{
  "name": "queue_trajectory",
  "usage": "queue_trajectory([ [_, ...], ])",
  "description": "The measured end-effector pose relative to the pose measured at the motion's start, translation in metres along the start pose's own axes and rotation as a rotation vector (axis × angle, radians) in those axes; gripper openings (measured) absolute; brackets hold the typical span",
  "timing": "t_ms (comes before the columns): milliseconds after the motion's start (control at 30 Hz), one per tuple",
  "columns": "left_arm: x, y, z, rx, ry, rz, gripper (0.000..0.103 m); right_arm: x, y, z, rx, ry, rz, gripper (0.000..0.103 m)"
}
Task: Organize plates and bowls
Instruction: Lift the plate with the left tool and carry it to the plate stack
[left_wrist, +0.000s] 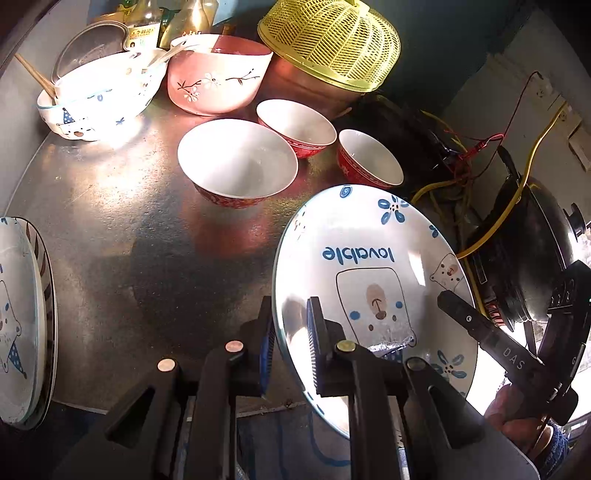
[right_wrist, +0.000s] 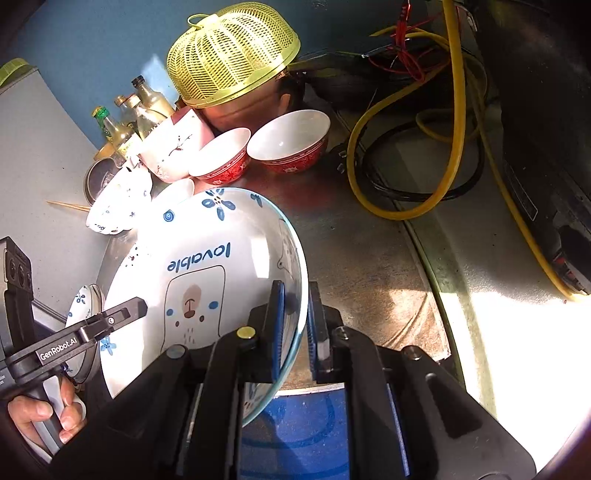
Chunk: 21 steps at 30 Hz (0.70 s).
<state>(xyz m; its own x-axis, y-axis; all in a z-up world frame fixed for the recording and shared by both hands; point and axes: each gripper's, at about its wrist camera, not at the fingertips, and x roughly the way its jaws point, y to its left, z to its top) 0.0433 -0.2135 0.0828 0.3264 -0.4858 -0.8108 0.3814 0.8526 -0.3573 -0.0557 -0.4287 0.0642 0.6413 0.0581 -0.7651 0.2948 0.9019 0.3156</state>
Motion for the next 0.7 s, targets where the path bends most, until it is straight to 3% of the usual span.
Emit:
queue_trajectory([
  [700,-0.072,0.079,-0.017,-0.165,-0.123,0.113,0.015,0.019,0.097,-0.005,-0.181,0.043,0.131,0.012],
])
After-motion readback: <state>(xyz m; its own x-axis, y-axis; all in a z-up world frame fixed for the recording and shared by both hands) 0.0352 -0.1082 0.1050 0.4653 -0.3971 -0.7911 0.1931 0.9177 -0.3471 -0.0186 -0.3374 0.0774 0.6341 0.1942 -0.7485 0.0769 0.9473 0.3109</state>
